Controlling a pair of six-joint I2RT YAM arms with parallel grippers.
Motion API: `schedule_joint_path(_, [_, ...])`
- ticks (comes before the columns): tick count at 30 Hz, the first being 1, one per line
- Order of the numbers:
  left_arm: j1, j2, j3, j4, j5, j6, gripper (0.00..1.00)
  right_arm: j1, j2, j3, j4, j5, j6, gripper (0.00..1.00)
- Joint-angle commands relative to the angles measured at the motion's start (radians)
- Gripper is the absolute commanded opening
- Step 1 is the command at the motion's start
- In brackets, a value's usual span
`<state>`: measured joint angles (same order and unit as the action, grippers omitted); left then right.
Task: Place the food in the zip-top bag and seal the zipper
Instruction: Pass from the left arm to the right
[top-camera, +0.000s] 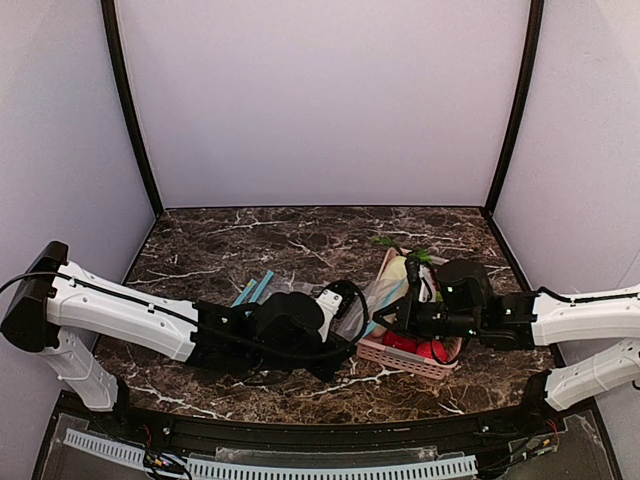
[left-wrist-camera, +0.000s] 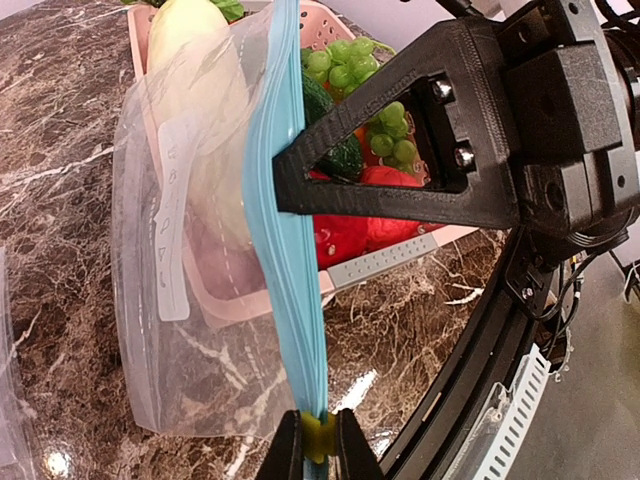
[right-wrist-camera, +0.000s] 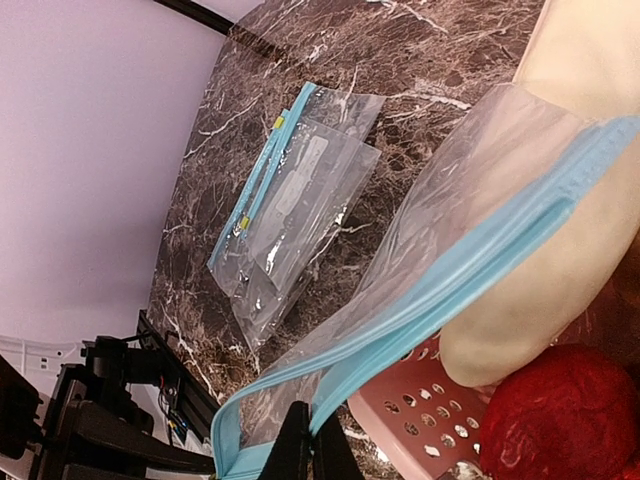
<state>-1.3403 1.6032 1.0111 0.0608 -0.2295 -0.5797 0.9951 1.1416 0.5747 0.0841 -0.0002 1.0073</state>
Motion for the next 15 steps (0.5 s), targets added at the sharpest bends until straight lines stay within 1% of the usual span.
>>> schedule_joint_path(1, [-0.008, 0.007, -0.003, 0.032, 0.033, 0.004, 0.01, 0.007, 0.01, -0.003, 0.041, 0.017, -0.008, 0.0])
schedule_joint_path(3, [-0.008, 0.006, -0.006, 0.034, 0.036, -0.001, 0.01, 0.006, 0.006, -0.002, 0.044, 0.019, -0.017, 0.0])
schedule_joint_path(5, [-0.007, -0.002, -0.018, 0.042, 0.035, -0.013, 0.06, 0.007, 0.002, -0.002, 0.046, 0.017, -0.028, 0.0])
schedule_joint_path(6, [-0.008, -0.007, -0.023, 0.048, 0.035, -0.019, 0.14, 0.007, -0.001, -0.003, 0.046, 0.016, -0.034, 0.0])
schedule_joint_path(7, [-0.008, -0.02, -0.035, 0.051, 0.035, -0.031, 0.18, 0.005, -0.005, -0.005, 0.048, 0.012, -0.042, 0.0])
schedule_joint_path(8, [-0.007, -0.028, -0.039, 0.054, 0.034, -0.038, 0.29, 0.006, -0.008, -0.005, 0.049, 0.009, -0.052, 0.0])
schedule_joint_path(9, [-0.007, -0.045, -0.046, 0.053, 0.034, -0.053, 0.34, 0.006, -0.013, -0.007, 0.049, 0.005, -0.065, 0.0])
schedule_joint_path(10, [-0.008, -0.053, -0.054, 0.05, 0.034, -0.062, 0.43, 0.005, -0.018, -0.007, 0.048, 0.005, -0.082, 0.0])
schedule_joint_path(11, [-0.008, -0.07, -0.056, 0.044, 0.035, -0.077, 0.47, 0.006, -0.022, -0.006, 0.048, 0.004, -0.1, 0.0])
schedule_joint_path(13, [-0.008, -0.091, -0.055, 0.024, 0.043, -0.091, 0.6, 0.007, -0.032, -0.003, 0.042, -0.031, -0.139, 0.0])
schedule_joint_path(15, [-0.008, -0.107, -0.041, -0.004, 0.046, -0.1, 0.64, 0.006, -0.042, 0.002, 0.035, -0.051, -0.184, 0.0])
